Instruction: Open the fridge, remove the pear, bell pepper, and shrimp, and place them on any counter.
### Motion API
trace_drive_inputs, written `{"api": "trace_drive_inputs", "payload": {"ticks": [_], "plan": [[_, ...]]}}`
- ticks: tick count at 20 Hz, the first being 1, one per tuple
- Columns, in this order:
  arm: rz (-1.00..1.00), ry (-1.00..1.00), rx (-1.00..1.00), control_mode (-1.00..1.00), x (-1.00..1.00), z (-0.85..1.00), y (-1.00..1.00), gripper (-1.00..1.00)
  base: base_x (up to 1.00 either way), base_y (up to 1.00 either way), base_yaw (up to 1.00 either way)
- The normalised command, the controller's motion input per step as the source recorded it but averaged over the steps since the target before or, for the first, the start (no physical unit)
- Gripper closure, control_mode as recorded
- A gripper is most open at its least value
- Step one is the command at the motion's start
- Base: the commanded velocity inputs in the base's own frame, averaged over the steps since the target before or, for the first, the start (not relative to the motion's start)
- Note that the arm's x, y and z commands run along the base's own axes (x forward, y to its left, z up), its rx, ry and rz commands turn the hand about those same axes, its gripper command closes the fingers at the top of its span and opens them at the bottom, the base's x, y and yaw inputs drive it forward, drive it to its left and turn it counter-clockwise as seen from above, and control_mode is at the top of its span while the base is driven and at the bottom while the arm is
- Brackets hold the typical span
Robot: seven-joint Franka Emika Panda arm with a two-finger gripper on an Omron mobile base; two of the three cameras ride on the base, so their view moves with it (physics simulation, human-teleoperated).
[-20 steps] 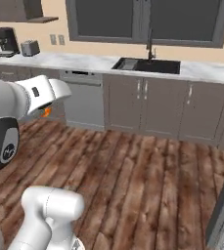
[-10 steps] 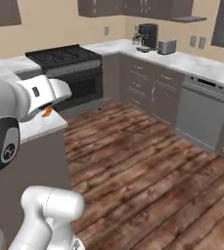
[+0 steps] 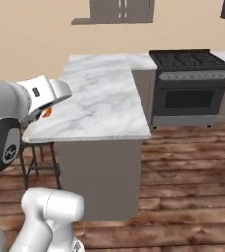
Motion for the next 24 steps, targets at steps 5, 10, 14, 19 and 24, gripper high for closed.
{"api": "trace_drive_inputs", "payload": {"ticks": [5, 10, 14, 19, 24], "plan": [[0.00, 0.00, 0.00, 1.00, 0.00, 0.00, 0.00, 1.00, 0.85, 0.02, 0.04], [0.00, 0.00, 0.00, 1.00, 0.00, 0.00, 0.00, 1.00, 0.92, -0.03, 0.00], [0.00, 0.00, 0.00, 1.00, 0.00, 0.00, 0.00, 1.00, 0.62, -0.01, 0.00], [0.00, 0.00, 0.00, 1.00, 0.00, 0.00, 0.00, 1.00, 0.37, 0.00, 0.00], [0.00, 0.00, 0.00, 1.00, 0.00, 0.00, 0.00, 1.00, 0.04, 0.00, 0.00]]}}
